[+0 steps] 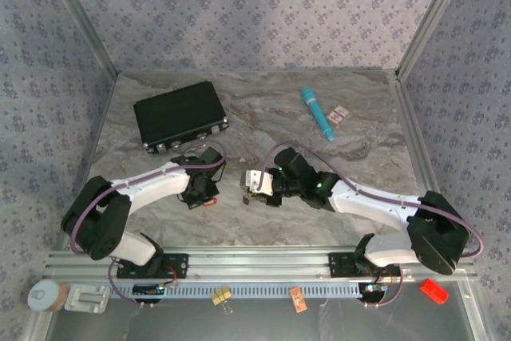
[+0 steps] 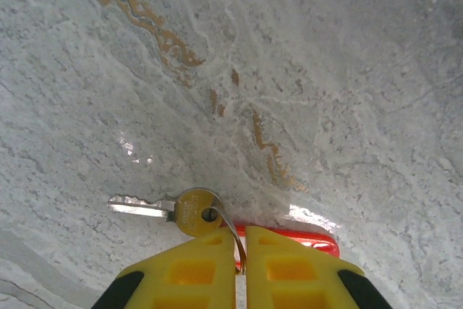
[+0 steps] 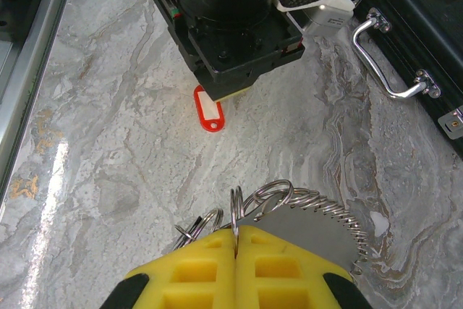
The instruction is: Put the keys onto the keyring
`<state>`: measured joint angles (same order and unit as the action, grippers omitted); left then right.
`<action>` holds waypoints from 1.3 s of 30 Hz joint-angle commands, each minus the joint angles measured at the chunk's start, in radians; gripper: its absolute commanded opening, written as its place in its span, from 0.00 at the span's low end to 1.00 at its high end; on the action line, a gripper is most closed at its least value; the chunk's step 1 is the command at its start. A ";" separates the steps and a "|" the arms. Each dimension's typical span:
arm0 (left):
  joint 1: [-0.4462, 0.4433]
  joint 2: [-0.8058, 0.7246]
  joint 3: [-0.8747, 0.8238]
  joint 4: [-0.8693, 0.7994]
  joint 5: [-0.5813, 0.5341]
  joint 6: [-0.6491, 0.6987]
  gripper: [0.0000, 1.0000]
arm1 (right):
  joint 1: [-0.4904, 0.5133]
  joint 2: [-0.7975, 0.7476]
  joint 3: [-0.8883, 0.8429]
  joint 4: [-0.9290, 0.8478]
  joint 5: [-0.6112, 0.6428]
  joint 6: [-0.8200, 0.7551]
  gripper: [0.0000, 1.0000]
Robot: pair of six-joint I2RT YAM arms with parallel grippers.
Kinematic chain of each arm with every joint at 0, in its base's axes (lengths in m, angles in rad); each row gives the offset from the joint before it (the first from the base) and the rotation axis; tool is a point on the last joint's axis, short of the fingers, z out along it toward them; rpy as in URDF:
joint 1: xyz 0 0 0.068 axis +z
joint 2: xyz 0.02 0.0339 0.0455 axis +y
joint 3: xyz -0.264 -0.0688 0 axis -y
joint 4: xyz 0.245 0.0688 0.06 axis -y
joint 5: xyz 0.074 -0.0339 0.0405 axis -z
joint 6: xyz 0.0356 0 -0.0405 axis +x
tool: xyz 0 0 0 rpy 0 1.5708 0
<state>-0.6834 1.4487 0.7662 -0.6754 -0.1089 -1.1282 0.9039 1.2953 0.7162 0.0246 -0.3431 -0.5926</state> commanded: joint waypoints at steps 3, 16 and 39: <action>-0.010 -0.050 0.013 -0.052 -0.063 0.005 0.05 | 0.006 -0.025 0.019 -0.012 0.003 -0.013 0.00; -0.068 -0.592 -0.072 0.260 -0.079 0.676 0.00 | -0.006 -0.019 0.021 0.005 -0.034 0.012 0.00; -0.067 -0.772 -0.246 0.492 0.514 1.836 0.00 | -0.039 0.070 0.210 -0.294 -0.284 -0.096 0.00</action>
<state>-0.7467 0.6701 0.5312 -0.2447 0.3180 0.5724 0.8661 1.3460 0.8806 -0.1936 -0.5594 -0.6548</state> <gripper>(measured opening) 0.044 0.052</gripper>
